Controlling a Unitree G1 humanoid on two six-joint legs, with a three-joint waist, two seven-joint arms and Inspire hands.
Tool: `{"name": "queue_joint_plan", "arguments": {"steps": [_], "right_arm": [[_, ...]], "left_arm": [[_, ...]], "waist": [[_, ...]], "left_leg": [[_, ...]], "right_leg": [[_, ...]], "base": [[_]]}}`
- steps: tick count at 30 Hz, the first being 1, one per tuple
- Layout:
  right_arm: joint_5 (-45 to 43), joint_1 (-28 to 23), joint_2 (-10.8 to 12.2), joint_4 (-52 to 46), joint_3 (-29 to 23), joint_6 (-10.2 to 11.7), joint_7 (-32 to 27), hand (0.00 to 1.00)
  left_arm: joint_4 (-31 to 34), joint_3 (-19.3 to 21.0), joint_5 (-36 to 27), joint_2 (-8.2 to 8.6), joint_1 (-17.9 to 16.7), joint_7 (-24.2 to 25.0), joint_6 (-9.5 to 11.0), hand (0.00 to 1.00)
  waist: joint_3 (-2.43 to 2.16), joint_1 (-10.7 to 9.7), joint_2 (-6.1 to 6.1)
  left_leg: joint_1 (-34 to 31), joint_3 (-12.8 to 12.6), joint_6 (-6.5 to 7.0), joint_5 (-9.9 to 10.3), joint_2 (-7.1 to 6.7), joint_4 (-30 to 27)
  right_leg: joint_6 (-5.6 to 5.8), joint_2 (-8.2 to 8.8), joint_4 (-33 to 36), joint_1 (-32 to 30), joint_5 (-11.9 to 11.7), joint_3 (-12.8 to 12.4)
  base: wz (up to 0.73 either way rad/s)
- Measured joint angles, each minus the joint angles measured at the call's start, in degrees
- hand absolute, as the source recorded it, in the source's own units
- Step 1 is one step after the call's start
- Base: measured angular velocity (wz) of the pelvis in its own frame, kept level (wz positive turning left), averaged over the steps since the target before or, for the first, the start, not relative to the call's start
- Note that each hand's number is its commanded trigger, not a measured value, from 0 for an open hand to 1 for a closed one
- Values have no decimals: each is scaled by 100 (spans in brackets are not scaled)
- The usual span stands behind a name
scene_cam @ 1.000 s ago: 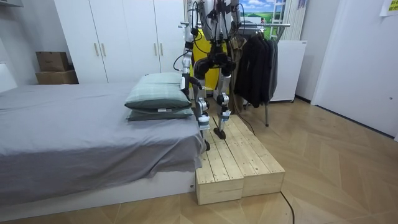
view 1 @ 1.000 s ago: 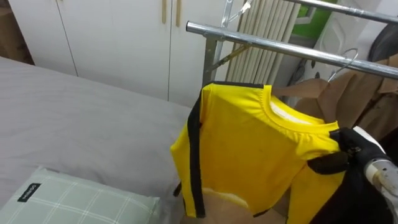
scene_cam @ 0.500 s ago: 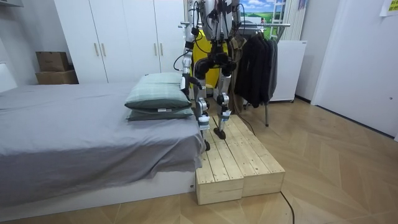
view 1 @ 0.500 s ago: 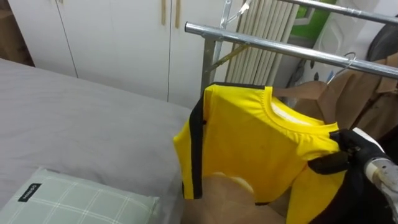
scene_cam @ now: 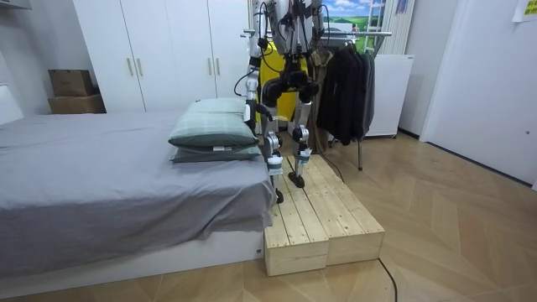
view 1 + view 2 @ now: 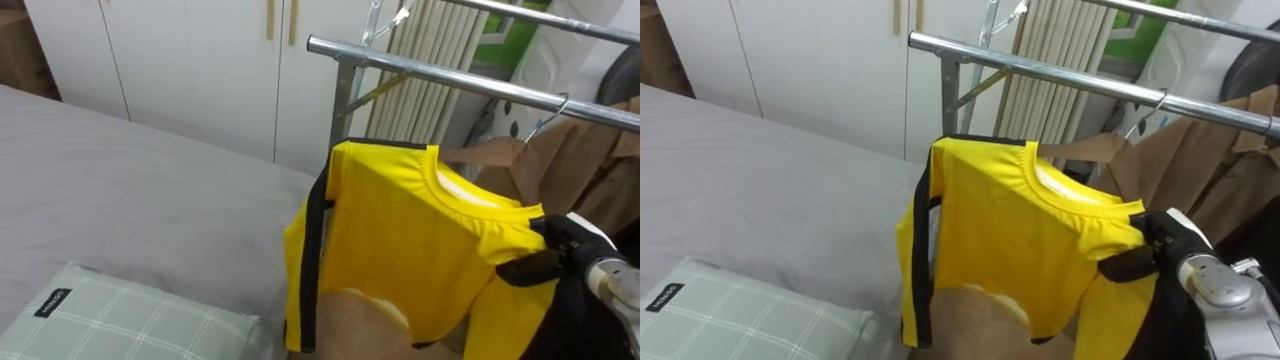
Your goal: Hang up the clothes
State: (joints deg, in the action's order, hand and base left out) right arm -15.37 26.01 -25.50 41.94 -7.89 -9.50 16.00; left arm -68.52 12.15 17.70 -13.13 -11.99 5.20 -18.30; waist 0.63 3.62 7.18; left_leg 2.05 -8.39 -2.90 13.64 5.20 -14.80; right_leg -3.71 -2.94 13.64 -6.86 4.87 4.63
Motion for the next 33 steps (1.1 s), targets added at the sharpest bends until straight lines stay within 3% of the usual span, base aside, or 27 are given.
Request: {"name": "queue_joint_plan", "arguments": {"steps": [12,21,24,29,33], "right_arm": [[-105,-16,8,77,1,76,-197,100],[-66,-58,111,138,54,148,-534,100],[-101,-80,218,147,52,159,-635,100],[-116,-316,507,263,-4,364,-970,100],[-115,-311,588,421,-21,518,-1130,100]], "left_arm": [[9,-151,-39,-2,11,-2,1,0],[18,-159,-128,-14,13,-2,1,0],[17,-160,-128,-17,14,-2,1,0],[17,-157,-126,-17,19,-4,1,0],[17,-159,-126,-17,21,-5,1,0]], "waist": [[4,9,-81],[0,140,-104],[4,137,-110],[23,145,-150],[25,144,-160]], "left_leg": [[14,17,-5,3,3,38],[97,5,-6,3,6,120],[110,19,-6,4,8,122],[163,72,-4,14,9,126],[163,88,-4,14,12,123]], "right_leg": [[-20,-5,9,8,-30,9],[-28,-19,-15,50,-38,27],[-25,-32,-90,102,-42,15],[-16,-29,-124,200,-45,41],[-16,-27,-112,207,-44,61]], "base": [[0],[-2],[2],[5],[1]]}}
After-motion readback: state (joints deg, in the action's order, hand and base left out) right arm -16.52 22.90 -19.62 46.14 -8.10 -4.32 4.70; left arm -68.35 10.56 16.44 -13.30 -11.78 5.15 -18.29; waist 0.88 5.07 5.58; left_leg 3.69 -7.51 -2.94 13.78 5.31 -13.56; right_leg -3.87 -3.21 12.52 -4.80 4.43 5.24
